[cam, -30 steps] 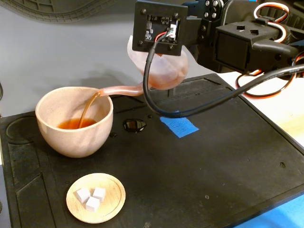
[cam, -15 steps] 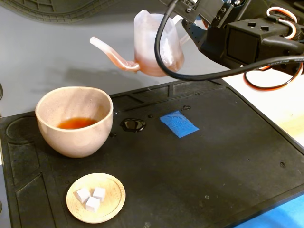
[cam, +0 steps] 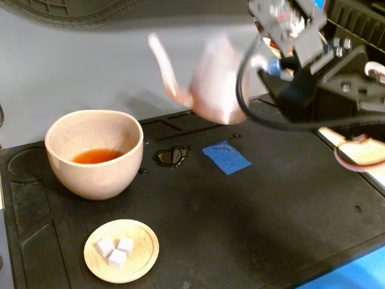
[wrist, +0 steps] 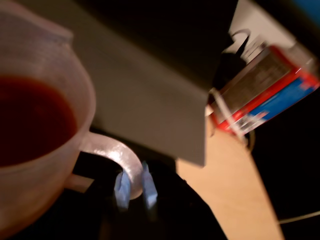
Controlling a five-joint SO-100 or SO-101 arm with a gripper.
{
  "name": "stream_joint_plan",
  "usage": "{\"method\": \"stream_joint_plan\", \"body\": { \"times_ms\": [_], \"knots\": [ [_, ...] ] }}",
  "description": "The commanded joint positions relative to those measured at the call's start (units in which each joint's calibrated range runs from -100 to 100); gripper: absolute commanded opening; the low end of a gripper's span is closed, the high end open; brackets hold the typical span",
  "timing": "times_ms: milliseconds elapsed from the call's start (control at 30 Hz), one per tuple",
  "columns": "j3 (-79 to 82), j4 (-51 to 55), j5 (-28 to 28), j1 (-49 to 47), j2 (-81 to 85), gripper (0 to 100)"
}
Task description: Pick up a kettle and pour liquid into a cup.
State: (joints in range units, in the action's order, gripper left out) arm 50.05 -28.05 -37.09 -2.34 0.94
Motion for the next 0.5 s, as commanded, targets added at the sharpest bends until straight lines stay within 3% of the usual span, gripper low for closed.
{"method": "stream_joint_plan", "body": {
  "times_ms": [0, 300, 467],
  "knots": [
    [1.5, -2.0, -0.8, 1.9, 2.6, 1],
    [4.4, -2.2, -0.8, 2.3, 1.0, 1],
    [4.4, -11.4, -0.3, 1.8, -6.0, 1]
  ]
}}
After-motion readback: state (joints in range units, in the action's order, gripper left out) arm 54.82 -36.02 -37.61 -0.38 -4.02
